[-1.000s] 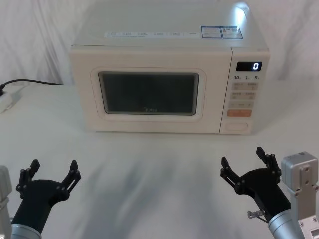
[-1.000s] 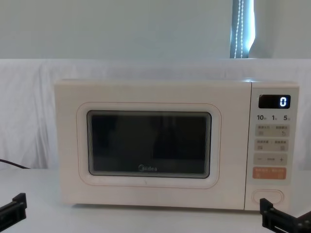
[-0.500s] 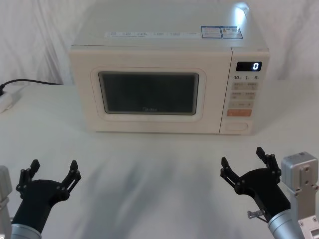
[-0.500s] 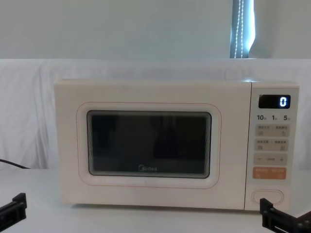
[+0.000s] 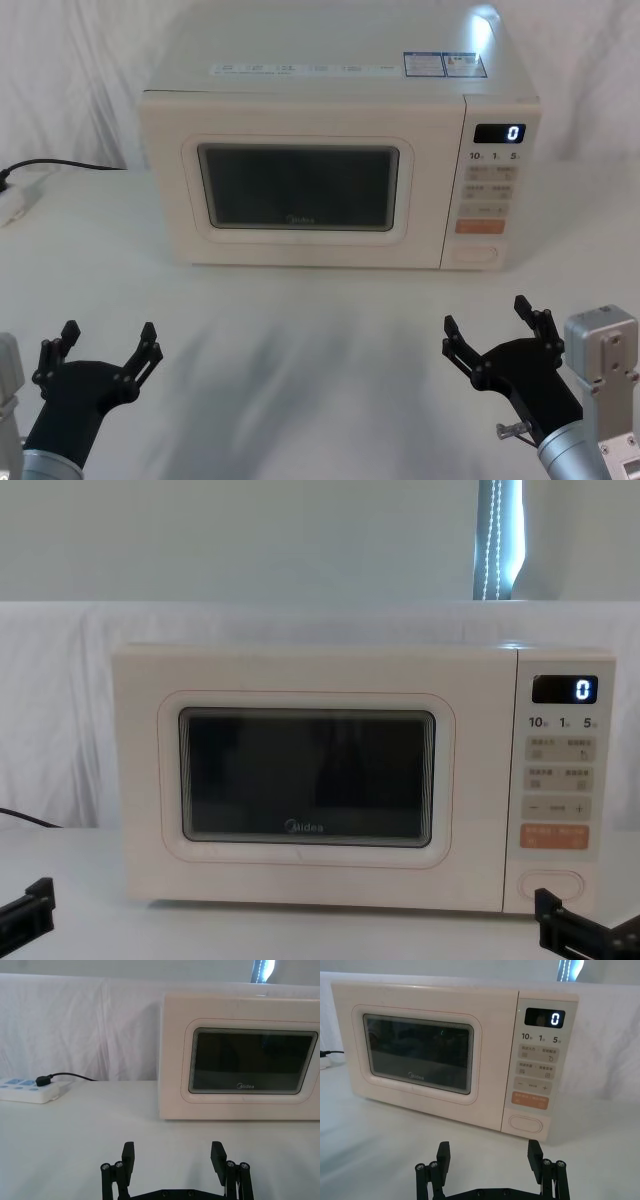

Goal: Press the button to open the microwave door with one hand; close the microwave door with the other hand.

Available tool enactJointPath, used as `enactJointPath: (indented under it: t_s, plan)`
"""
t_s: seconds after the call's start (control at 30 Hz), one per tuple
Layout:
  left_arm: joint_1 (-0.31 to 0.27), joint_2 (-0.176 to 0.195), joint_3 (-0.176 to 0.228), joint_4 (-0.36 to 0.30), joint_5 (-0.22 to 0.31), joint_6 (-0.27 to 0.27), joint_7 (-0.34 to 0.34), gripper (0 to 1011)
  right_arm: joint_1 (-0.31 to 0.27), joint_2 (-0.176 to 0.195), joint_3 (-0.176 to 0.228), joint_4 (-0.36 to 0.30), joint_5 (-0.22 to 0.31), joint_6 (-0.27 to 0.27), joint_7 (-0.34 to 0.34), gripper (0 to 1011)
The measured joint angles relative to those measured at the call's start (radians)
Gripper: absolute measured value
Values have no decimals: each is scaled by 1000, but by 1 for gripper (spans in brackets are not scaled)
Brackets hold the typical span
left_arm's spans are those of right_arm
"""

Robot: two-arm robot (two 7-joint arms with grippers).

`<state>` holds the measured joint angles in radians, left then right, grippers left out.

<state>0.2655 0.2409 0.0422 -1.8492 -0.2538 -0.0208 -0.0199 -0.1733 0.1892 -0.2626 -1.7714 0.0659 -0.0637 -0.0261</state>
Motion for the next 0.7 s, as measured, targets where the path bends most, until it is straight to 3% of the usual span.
enactJointPath:
  t_s: [0.57, 0.7]
  plan:
    - [0, 0, 0, 0, 0, 0, 0, 1001, 0, 0, 0, 0, 0, 0, 0, 1000]
    - [0, 0, 0, 0, 0, 0, 0, 1001, 0, 0, 0, 0, 0, 0, 0, 925]
